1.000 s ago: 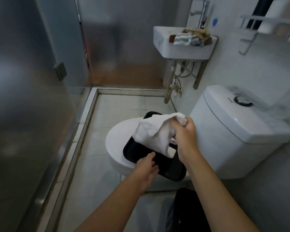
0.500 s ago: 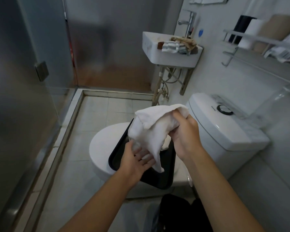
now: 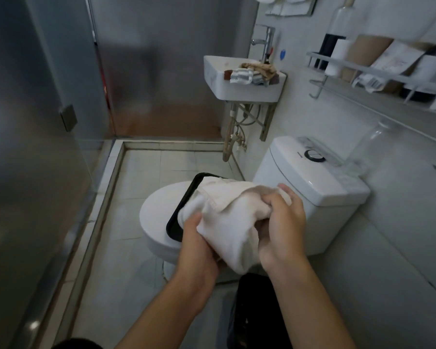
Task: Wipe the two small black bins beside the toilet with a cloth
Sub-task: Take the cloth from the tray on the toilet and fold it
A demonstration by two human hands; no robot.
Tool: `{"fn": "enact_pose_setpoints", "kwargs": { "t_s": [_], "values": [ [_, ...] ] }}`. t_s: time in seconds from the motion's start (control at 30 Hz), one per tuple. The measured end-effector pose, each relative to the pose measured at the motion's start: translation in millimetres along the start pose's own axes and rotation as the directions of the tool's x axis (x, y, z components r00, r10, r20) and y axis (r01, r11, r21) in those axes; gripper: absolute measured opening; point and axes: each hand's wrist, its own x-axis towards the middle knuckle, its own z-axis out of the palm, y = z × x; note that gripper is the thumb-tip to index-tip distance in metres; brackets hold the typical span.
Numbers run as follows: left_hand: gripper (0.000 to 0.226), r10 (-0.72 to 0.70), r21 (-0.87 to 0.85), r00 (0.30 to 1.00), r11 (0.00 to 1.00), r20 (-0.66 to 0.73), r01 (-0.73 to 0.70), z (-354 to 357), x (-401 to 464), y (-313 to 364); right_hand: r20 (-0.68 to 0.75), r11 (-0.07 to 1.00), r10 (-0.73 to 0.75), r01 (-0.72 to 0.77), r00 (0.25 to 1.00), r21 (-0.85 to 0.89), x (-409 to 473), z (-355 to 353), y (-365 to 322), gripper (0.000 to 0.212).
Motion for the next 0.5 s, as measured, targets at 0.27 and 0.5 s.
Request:
{"fn": "enact_pose_setpoints", "kwargs": {
  "t_s": [0.27, 0.5],
  "values": [
    [0.024, 0.131, 0.229, 0.933, 0.972, -0.336, -0.054, -26, -53, -15, 0.029, 0.994, 0.058, -0.055, 0.998, -0.098, -52, -47, 45, 0.036],
    [0.007, 0.446, 0.861, 0.890, 0.484, -0.091, -0.155, -39, -65, 16, 0.170, 0.676, -0.139, 0.219, 0.976, -0.704, -75, -87, 85, 0.039]
  ]
}}
